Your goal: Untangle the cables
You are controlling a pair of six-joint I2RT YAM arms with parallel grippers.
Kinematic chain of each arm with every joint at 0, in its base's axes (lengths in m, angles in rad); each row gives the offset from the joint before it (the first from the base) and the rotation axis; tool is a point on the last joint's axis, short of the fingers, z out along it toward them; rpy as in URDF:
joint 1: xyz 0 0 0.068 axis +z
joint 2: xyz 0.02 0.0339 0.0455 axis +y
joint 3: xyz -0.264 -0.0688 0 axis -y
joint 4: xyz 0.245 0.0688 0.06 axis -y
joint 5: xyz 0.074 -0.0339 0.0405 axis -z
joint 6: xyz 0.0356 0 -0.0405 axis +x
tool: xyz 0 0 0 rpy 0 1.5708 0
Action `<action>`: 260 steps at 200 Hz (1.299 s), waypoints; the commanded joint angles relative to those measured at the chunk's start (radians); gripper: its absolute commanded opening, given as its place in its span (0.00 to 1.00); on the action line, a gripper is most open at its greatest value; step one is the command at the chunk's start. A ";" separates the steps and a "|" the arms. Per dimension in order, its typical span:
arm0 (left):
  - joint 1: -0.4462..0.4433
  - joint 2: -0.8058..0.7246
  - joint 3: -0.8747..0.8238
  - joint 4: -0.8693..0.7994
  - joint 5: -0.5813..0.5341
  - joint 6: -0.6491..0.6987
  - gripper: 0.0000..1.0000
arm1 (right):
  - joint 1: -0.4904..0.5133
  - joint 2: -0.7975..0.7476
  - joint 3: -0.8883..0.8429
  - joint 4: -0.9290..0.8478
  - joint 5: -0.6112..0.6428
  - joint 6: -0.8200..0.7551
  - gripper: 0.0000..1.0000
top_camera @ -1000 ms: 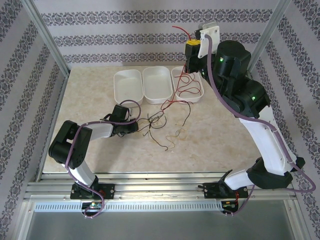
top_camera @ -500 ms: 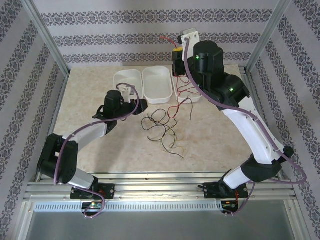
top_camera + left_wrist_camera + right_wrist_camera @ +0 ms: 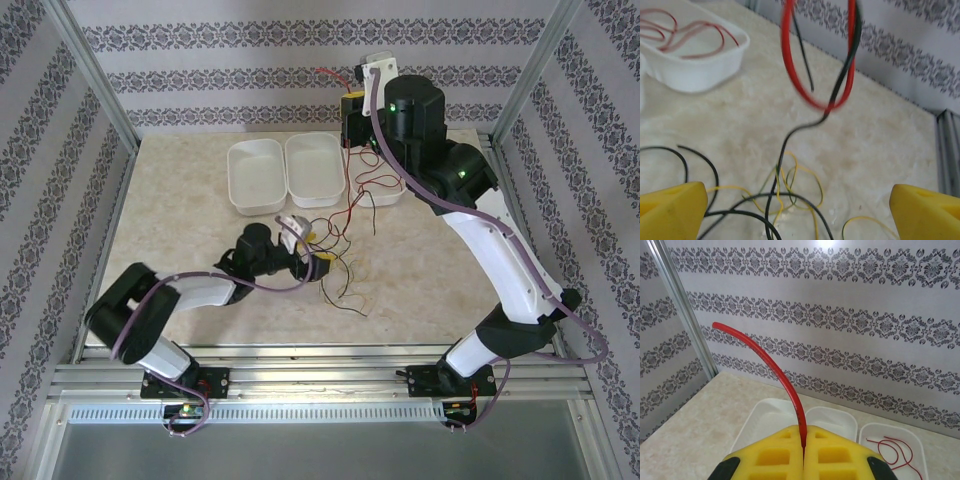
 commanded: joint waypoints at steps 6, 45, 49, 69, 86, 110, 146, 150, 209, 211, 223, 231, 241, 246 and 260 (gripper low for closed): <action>-0.055 0.078 0.027 0.305 -0.063 0.097 0.95 | 0.010 0.008 0.046 -0.011 0.023 0.049 0.00; -0.072 0.297 0.080 0.631 -0.112 -0.040 0.90 | 0.050 0.030 0.091 -0.014 0.053 0.080 0.00; -0.074 0.318 0.088 0.651 -0.112 -0.054 0.88 | 0.055 0.034 0.096 -0.015 0.059 0.080 0.00; -0.104 0.360 0.133 0.651 -0.143 -0.043 0.87 | 0.077 0.047 0.120 -0.017 0.073 0.079 0.00; -0.110 0.374 0.152 0.643 -0.172 -0.043 0.86 | 0.091 0.048 0.122 -0.015 0.079 0.079 0.00; -0.108 0.381 0.161 0.650 -0.236 -0.053 0.83 | 0.103 0.036 0.096 -0.004 0.079 0.082 0.00; -0.108 0.363 0.171 0.650 -0.274 -0.062 0.74 | 0.107 0.003 0.036 0.021 0.101 0.089 0.00; -0.108 0.362 0.171 0.650 -0.279 -0.063 0.69 | 0.107 -0.001 0.027 0.025 0.104 0.089 0.00; -0.097 0.350 0.125 0.603 -0.263 -0.061 0.18 | 0.065 -0.016 0.028 0.053 0.120 0.049 0.00; -0.097 0.350 0.124 0.599 -0.262 -0.060 0.17 | 0.063 -0.014 0.034 0.053 0.119 0.045 0.00; -0.097 0.344 0.115 0.568 -0.250 -0.053 0.13 | 0.059 -0.002 0.078 0.053 0.126 0.015 0.00; -0.096 0.339 0.108 0.551 -0.245 -0.048 0.10 | 0.056 0.008 0.111 0.053 0.135 -0.007 0.00; -0.095 0.336 0.098 0.540 -0.245 -0.045 0.08 | 0.052 0.018 0.153 0.056 0.146 -0.038 0.00; -0.097 0.333 0.092 0.536 -0.247 -0.044 0.06 | 0.049 0.024 0.175 0.059 0.154 -0.054 0.00; -0.096 0.329 0.082 0.524 -0.248 -0.042 0.00 | 0.046 0.042 0.240 0.064 0.177 -0.101 0.00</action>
